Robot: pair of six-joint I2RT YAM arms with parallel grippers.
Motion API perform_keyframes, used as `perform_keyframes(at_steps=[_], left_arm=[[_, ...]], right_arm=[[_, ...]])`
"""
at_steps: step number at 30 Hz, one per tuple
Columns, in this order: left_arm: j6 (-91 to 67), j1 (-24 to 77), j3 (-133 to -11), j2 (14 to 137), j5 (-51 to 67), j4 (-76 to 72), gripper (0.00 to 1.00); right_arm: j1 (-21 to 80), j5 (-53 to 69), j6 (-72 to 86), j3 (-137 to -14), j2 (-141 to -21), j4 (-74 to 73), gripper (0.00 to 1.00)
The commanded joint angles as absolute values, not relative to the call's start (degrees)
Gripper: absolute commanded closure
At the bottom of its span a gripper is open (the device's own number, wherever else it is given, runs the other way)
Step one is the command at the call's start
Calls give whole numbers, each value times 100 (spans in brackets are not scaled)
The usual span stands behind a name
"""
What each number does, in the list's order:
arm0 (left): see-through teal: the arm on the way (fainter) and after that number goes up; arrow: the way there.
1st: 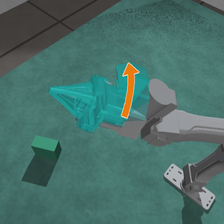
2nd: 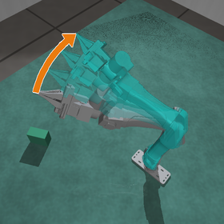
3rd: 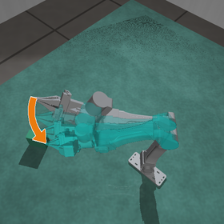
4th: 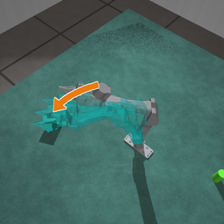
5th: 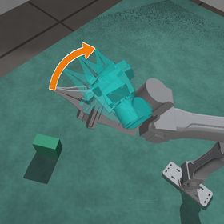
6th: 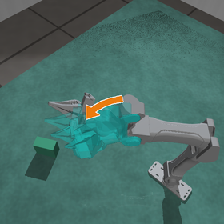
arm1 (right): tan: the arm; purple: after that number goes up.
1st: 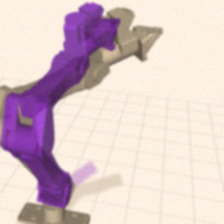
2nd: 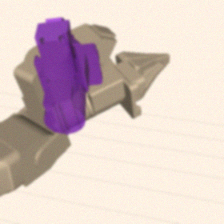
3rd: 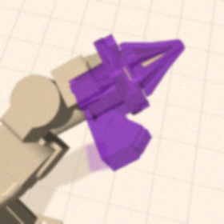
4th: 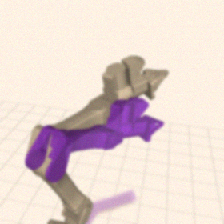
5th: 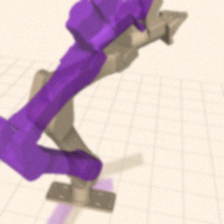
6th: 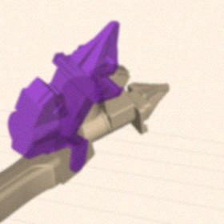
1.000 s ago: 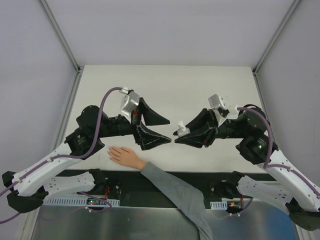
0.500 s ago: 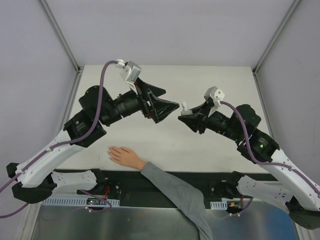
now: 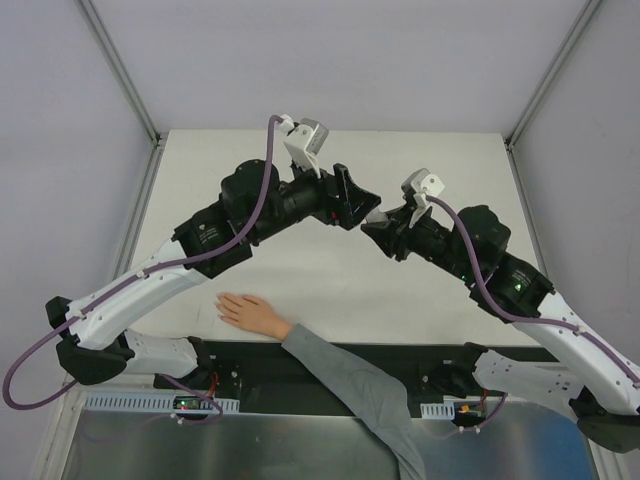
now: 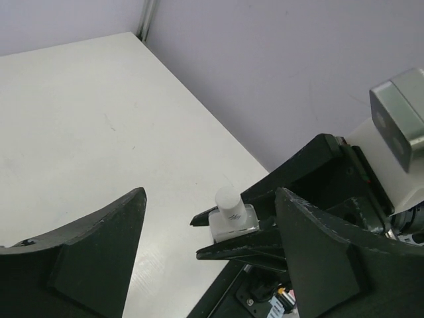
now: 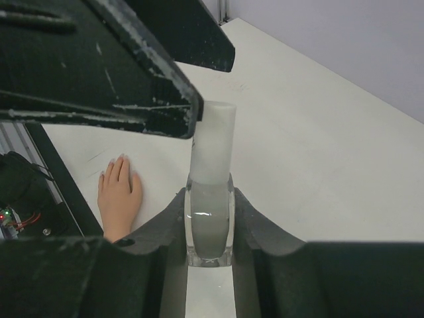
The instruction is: Paint the nails
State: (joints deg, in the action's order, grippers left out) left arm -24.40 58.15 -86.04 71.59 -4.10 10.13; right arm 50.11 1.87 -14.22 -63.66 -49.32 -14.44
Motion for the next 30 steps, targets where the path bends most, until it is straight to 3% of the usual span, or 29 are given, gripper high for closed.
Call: perform_keyframes(at_steps=[1, 4, 14, 18, 21, 22, 24, 30], left_arm=[[-2601, 5854, -8895, 7277, -527, 870, 28], [-2698, 5854, -8868, 7330, -484, 861, 36], [-2918, 5854, -8780, 7400, -168, 783, 42], [-2962, 5862, -8728, 7418, 139, 651, 57], [-3041, 5862, -8491, 7374, 412, 519, 62], [-3093, 5862, -8438, 7348, 448, 484, 73], [-3155, 5854, -8237, 7252, 597, 370, 80], [-3103, 5862, -7534, 6857, 1176, 18, 94]], right_arm=[[5080, 35, -1521, -6688, -4913, -1362, 100], [5106, -176, -1529, -6732, -4931, -1389, 100], [5194, -255, -1538, -6803, -4966, -1380, 100], [5256, -316, -1529, -6838, -4975, -1397, 100], [5291, -352, -1503, -6890, -4975, -1433, 100], [5291, -360, -1494, -6899, -4975, -1441, 100], [5308, -369, -1459, -6926, -4975, -1459, 100], [5291, -124, -1196, -6926, -4843, -1389, 100]])
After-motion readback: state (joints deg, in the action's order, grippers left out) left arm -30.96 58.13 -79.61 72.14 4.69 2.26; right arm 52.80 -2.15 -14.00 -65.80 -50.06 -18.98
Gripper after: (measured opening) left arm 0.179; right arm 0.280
